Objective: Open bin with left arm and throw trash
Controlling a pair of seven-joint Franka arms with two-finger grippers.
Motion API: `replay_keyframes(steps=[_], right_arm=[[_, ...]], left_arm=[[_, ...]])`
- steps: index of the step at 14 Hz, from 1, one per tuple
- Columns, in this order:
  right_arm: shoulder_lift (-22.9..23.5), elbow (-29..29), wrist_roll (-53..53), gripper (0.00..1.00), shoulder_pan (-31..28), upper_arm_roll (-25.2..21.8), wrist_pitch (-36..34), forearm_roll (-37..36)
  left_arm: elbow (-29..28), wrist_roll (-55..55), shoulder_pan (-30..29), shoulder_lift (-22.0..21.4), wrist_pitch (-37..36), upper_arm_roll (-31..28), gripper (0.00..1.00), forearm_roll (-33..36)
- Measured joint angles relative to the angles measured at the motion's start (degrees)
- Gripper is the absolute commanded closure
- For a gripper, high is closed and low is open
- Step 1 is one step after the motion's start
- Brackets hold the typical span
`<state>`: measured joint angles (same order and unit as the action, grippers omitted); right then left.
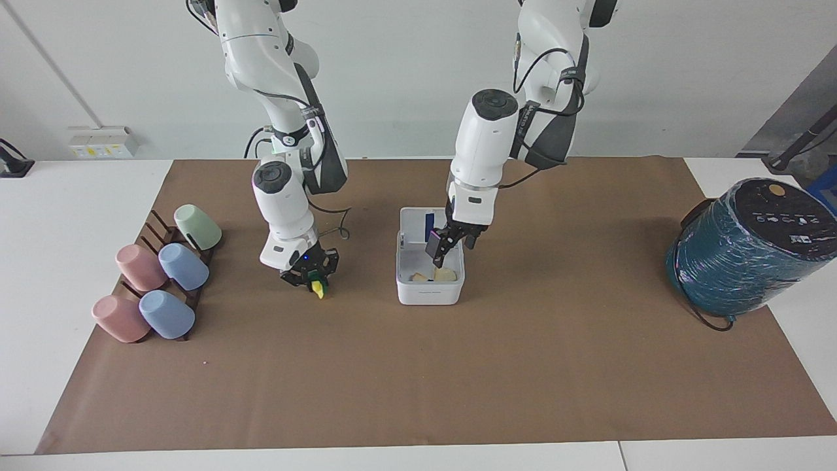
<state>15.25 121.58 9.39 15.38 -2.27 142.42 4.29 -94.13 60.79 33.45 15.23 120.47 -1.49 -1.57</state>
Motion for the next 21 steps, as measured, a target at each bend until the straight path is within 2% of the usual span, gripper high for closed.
replay_keyframes(steps=[3,7,10,13,15,18,19,20,21], right_arm=[[-0.9,-6.5,-6.2,1.0,0.0,0.1,-8.0,0.0],[-1.7,-17.2,-20.5,1.0,1.1,0.8,-16.5,3.0],[-1.4,-20.9,-28.8,1.0,4.6,1.2,-15.2,8.9],[-0.4,-22.1,-37.8,1.0,9.3,1.4,-13.0,10.2],[0.0,-22.3,-42.4,1.0,12.2,1.4,-12.8,10.2],[0.3,-22.3,-46.3,1.0,14.4,1.5,-12.8,10.2],[0.7,-22.2,-46.5,0.95,14.7,1.5,-12.8,10.3],[1.3,-22.2,-46.8,0.82,14.9,1.5,-12.4,10.3],[2.0,-22.1,-47.3,0.62,15.2,1.5,-11.2,10.3]], left_arm=[[-0.4,-15.4,-4.0,-3.0,-6.0,-0.2,0.0,1.5],[-4.7,-34.3,-11.0,-8.7,-7.0,-0.4,0.0,2.0],[-8.0,-46.0,-16.6,-13.9,-8.3,-0.5,0.0,2.0],[-8.4,-56.1,-21.3,-16.7,-10.2,-0.5,0.0,2.0],[-7.0,-60.6,-24.0,-16.9,-11.3,-0.6,0.0,2.0],[-1.4,-66.3,-27.2,-16.4,-17.5,-0.6,0.0,2.0],[0.7,-67.3,-27.9,-16.1,-19.7,-0.6,0.0,1.9],[2.5,-68.0,-28.6,-15.8,-21.7,-0.6,0.0,1.6],[3.8,-68.7,-29.0,-15.5,-23.6,-0.6,0.0,1.4]])
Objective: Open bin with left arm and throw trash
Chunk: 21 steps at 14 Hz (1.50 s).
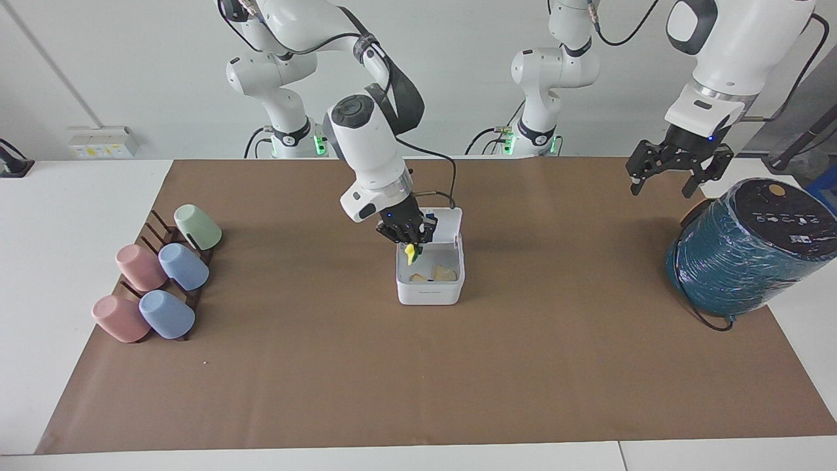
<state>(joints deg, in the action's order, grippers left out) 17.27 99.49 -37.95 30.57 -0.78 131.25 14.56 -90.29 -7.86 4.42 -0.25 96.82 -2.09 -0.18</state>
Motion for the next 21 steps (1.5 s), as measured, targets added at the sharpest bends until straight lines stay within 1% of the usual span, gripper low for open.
replay_keyframes(steps=[1,2,3,5,7,10,13,15,17,18,19,21], right_arm=[[0.7,0.1,-0.2,0.38,0.2,0.0,1.0,0.0],[1.2,0.1,-0.3,0.18,0.4,0.0,1.8,0.0],[1.6,0.1,-0.3,0.0,0.8,0.0,2.0,0.0],[1.7,0.1,-0.4,0.0,1.2,0.0,2.1,0.0],[1.7,0.1,-0.5,0.0,1.3,0.0,2.3,0.0],[1.6,0.1,-0.5,0.0,1.3,0.0,2.3,0.0],[1.1,-0.2,-0.5,0.0,1.3,-0.3,2.3,-0.2],[-0.2,-0.5,-0.5,0.0,0.7,-1.1,2.3,-3.0],[-2.3,-0.5,-0.5,0.0,-2.5,-1.3,1.8,-8.7],[-3.4,-0.6,0.0,0.0,-4.3,-1.4,0.6,-10.1],[-4.5,-0.5,1.6,0.0,-6.1,-1.4,-1.1,-10.6],[-6.8,-0.5,8.9,0.0,-10.3,-1.5,-5.2,-11.0]], left_arm=[[1.0,-0.3,-0.3,0.2,-1.5,0.0,0.0,-0.1],[1.8,-0.9,-0.4,0.4,-2.6,0.0,0.0,-0.1],[2.3,-2.0,-0.4,0.4,-3.4,0.0,0.0,-0.1],[2.2,-3.8,-0.5,0.3,-4.6,-0.1,0.0,-0.1],[0.9,-4.1,-0.6,-0.1,-5.4,-0.2,0.0,-0.1],[-2.1,-4.2,-0.6,-1.4,-5.3,-0.2,0.0,-0.2],[-2.6,-4.3,-0.6,-1.9,-5.2,-0.2,0.0,-0.3],[-2.6,-4.3,-0.6,-2.0,-4.9,-0.2,0.0,-0.3],[-2.6,-4.3,-0.7,-2.0,-4.3,-0.2,0.0,-0.3],[-2.6,-4.3,-0.7,-2.0,-4.3,-0.2,0.0,-0.3],[-2.6,-4.3,-0.7,-2.0,-4.3,-0.2,0.0,-0.3],[-2.6,-4.3,-0.7,-2.0,-4.3,-0.2,0.0,-1.0]])
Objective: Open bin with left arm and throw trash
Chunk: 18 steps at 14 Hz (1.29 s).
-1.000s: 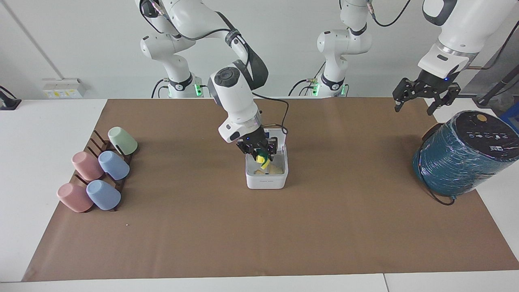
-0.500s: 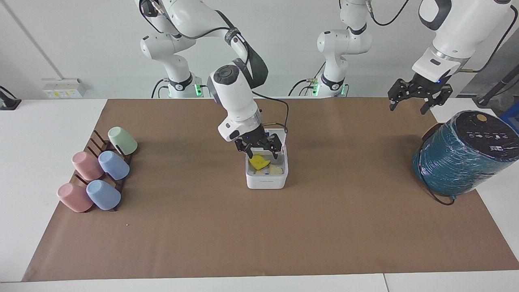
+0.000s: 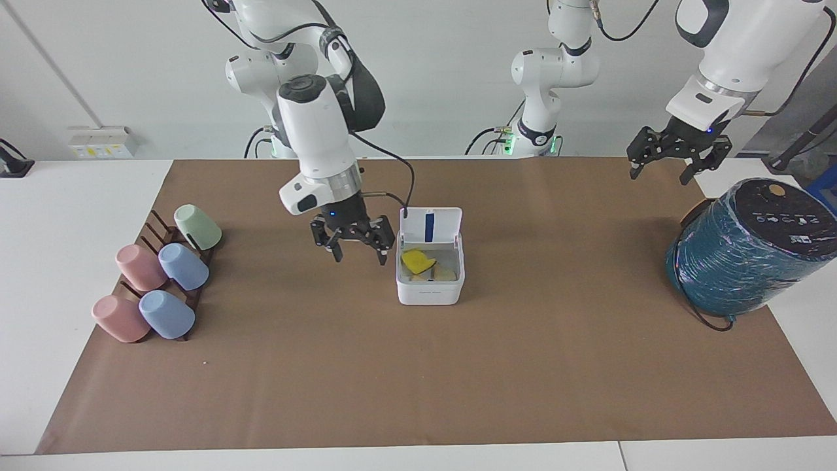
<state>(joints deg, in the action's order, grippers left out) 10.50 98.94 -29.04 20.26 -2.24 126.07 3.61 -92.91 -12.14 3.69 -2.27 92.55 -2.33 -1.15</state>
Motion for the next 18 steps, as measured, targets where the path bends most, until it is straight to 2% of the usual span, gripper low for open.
replay_keyframes(steps=[3,9,13,18], right_arm=[[-3.6,0.0,11.4,0.0,-8.3,-0.1,-6.4,0.0],[-9.5,-0.4,21.4,0.0,-19.1,-0.1,-19.1,-0.2],[-11.7,-5.3,26.4,0.0,-20.6,-0.1,-31.6,-4.7],[-11.9,-6.7,26.6,0.0,-20.4,1.0,-34.5,-4.9]], left_arm=[[0.0,0.0,-0.3,-0.2,0.0,-0.2,0.0,-0.9],[0.0,0.0,-0.5,-0.2,-0.7,-0.2,0.0,-0.9],[0.0,0.0,-0.5,-0.2,-0.7,-0.2,0.0,-0.9],[0.0,0.0,-0.5,-0.2,-0.7,0.0,0.0,-0.9]])
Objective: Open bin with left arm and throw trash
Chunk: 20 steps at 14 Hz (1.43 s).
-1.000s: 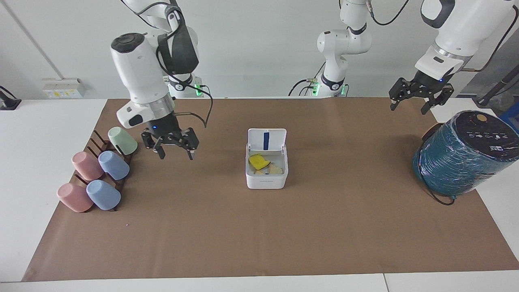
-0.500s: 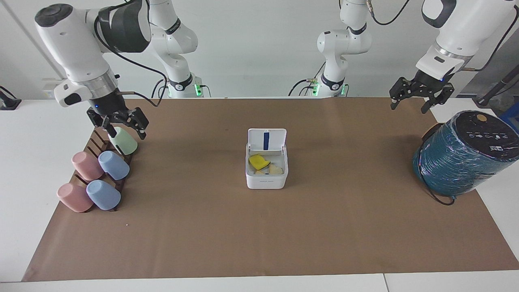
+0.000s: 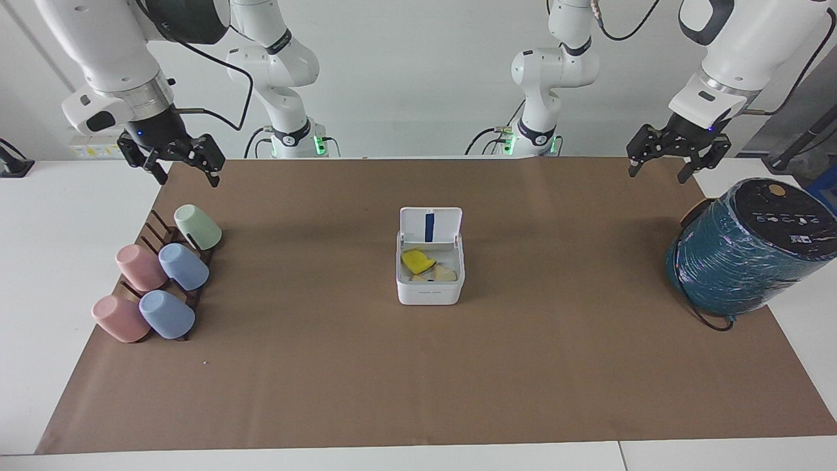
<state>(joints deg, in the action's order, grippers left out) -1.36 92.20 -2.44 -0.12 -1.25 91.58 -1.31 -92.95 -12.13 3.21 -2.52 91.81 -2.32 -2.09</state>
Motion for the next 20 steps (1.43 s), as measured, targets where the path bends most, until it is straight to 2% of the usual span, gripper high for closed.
replay_keyframes(steps=[20], right_arm=[[0.0,0.0,-0.2,0.0,2.7,-1.2,-0.4,0.0]], left_arm=[[0.0,0.0,0.0,0.0,0.0,-0.3,0.0,0.0]])
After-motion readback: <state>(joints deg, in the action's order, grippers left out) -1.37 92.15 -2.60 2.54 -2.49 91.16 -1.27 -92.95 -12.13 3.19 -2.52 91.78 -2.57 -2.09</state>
